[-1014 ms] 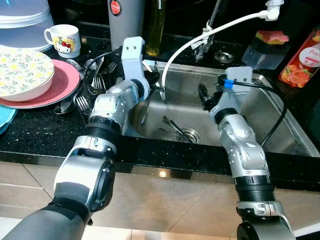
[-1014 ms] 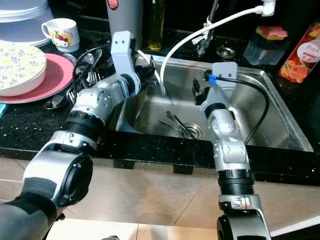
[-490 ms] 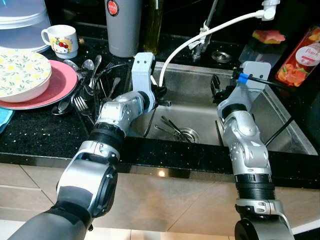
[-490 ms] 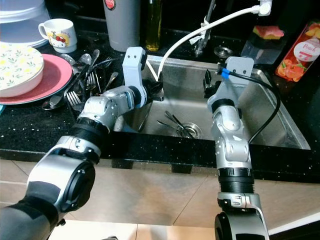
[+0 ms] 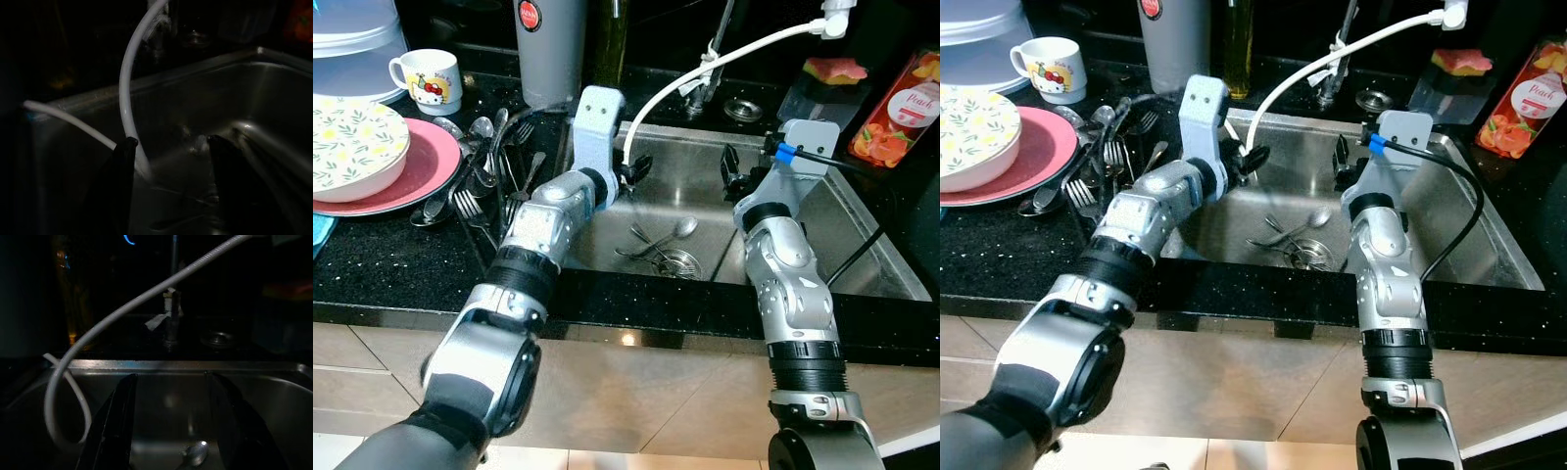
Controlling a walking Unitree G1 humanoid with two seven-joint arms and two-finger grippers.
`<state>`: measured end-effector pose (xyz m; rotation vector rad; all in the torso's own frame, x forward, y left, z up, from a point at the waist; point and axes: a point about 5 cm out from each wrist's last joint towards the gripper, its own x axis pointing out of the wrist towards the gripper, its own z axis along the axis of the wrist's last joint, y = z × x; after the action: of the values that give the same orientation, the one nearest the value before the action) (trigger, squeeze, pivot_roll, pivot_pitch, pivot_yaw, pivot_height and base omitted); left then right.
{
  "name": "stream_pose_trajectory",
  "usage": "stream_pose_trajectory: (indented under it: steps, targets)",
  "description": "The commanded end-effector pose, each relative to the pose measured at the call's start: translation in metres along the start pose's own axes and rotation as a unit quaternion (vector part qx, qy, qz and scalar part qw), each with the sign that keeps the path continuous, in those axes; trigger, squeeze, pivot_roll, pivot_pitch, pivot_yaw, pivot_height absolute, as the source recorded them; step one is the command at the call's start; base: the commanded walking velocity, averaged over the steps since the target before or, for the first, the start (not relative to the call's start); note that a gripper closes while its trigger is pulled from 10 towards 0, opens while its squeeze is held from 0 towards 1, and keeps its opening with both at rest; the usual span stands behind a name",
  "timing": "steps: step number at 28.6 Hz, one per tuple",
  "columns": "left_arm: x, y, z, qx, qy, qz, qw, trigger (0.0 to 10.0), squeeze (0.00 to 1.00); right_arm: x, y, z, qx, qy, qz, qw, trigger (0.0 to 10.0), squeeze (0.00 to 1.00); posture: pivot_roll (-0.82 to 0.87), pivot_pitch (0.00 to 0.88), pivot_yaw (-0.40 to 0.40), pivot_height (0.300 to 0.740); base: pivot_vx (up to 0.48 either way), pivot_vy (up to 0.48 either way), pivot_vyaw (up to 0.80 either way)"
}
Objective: Kitchen organization
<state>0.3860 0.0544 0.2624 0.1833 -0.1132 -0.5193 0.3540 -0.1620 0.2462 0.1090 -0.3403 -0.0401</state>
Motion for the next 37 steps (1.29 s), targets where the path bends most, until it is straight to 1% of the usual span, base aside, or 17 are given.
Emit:
stream_pose_trajectory:
  steps: [1, 4, 5, 8, 12, 13, 16, 20, 23, 25, 26, 29, 31, 33, 35, 36, 37]
  targets:
    - [-0.007, -0.009, 0.005, 0.038, -0.010, -0.005, 0.999, 10.0, 0.00, -0.002, 0.001, 0.003, 0.007, -0.009, 0.003, 1.000, 10.0, 0.00, 0.21, 0.087, -0.085, 0.740, 0.000, 0.000, 0.00]
    - [-0.019, -0.015, 0.009, 0.059, -0.029, 0.003, 0.998, 10.0, 0.00, -0.004, 0.003, 0.002, 0.009, -0.009, 0.008, 1.000, 10.0, 0.00, 0.21, 0.091, -0.087, 0.740, 0.000, 0.000, 0.00]
    - [-0.032, -0.019, 0.010, 0.060, -0.046, 0.030, 0.997, 10.0, 0.00, -0.005, 0.005, 0.000, 0.011, -0.007, 0.012, 1.000, 10.0, 0.00, 0.22, 0.096, -0.094, 0.740, 0.000, 0.000, 0.00]
    - [-0.037, -0.021, 0.010, 0.057, -0.052, 0.039, 0.996, 10.0, 0.00, -0.005, 0.005, 0.000, 0.012, -0.006, 0.013, 1.000, 10.0, 0.00, 0.22, 0.097, -0.095, 0.740, 0.000, 0.000, 0.00]
    - [-0.058, -0.024, 0.014, 0.044, -0.069, 0.071, 0.994, 10.0, 0.00, -0.005, 0.007, -0.001, 0.011, -0.003, 0.021, 1.000, 10.0, 0.00, 0.22, 0.105, -0.099, 0.740, 0.000, 0.000, 0.00]
    - [-0.058, -0.024, 0.014, 0.044, -0.069, 0.071, 0.994, 10.0, 0.00, -0.005, 0.007, -0.001, 0.011, -0.003, 0.021, 1.000, 10.0, 0.00, 0.22, 0.105, -0.099, 0.740, 0.000, 0.000, 0.00]
    - [-0.071, -0.023, 0.017, 0.049, -0.074, 0.084, 0.992, 10.0, 0.00, -0.005, 0.008, -0.001, 0.012, -0.002, 0.022, 1.000, 10.0, 0.00, 0.23, 0.108, -0.101, 0.740, 0.000, 0.000, 0.00]
    - [-0.073, -0.021, 0.016, 0.051, -0.073, 0.086, 0.992, 10.0, 0.00, -0.005, 0.009, -0.002, 0.013, -0.001, 0.023, 1.000, 10.0, 0.00, 0.23, 0.109, -0.103, 0.740, 0.000, 0.000, 0.00]
    - [-0.077, -0.014, 0.015, 0.064, -0.070, 0.105, 0.990, 10.0, 0.00, -0.005, 0.012, -0.002, 0.016, 0.000, 0.028, 0.999, 10.0, 0.00, 0.23, 0.109, -0.103, 0.740, 0.000, 0.000, 0.00]
    - [-0.078, -0.010, 0.021, 0.078, -0.081, 0.116, 0.987, 10.0, 0.00, -0.004, 0.013, -0.002, 0.016, 0.000, 0.030, 0.999, 10.0, 0.00, 0.23, 0.106, -0.102, 0.740, 0.000, 0.000, 0.00]
    - [-0.077, -0.008, 0.026, 0.081, -0.091, 0.118, 0.986, 10.0, 0.00, -0.004, 0.012, -0.002, 0.015, 0.000, 0.029, 0.999, 10.0, 0.00, 0.23, 0.105, -0.101, 0.740, 0.000, 0.000, 0.00]
    - [-0.077, -0.006, 0.030, 0.084, -0.098, 0.123, 0.984, 10.0, 0.00, -0.004, 0.011, -0.002, 0.015, -0.001, 0.029, 0.999, 10.0, 0.00, 0.23, 0.104, -0.100, 0.740, 0.000, 0.000, 0.00]
    - [-0.076, 0.001, 0.039, 0.086, -0.109, 0.142, 0.980, 10.0, 0.00, -0.004, 0.010, -0.002, 0.014, -0.001, 0.027, 1.000, 10.0, 0.00, 0.23, 0.103, -0.098, 0.740, 0.000, 0.000, 0.00]
    - [-0.075, 0.004, 0.041, 0.089, -0.109, 0.151, 0.979, 10.0, 0.00, -0.004, 0.010, -0.002, 0.014, -0.001, 0.027, 1.000, 10.0, 0.00, 0.23, 0.103, -0.098, 0.740, 0.000, 0.000, 0.00]
    - [-0.074, 0.013, 0.040, 0.098, -0.086, 0.169, 0.977, 10.0, 0.00, -0.005, 0.011, -0.003, 0.015, 0.000, 0.028, 1.000, 10.0, 0.00, 0.23, 0.102, -0.098, 0.740, 0.000, 0.000, 0.00]
    - [-0.074, 0.013, 0.040, 0.098, -0.086, 0.169, 0.977, 10.0, 0.00, -0.005, 0.011, -0.003, 0.015, 0.000, 0.028, 1.000, 10.0, 0.00, 0.23, 0.102, -0.098, 0.740, 0.000, 0.000, 0.00]
    - [-0.074, 0.018, 0.037, 0.103, -0.066, 0.177, 0.976, 10.0, 0.00, -0.005, 0.011, -0.003, 0.015, 0.000, 0.029, 0.999, 10.0, 0.00, 0.23, 0.101, -0.096, 0.740, 0.000, 0.000, 0.00]
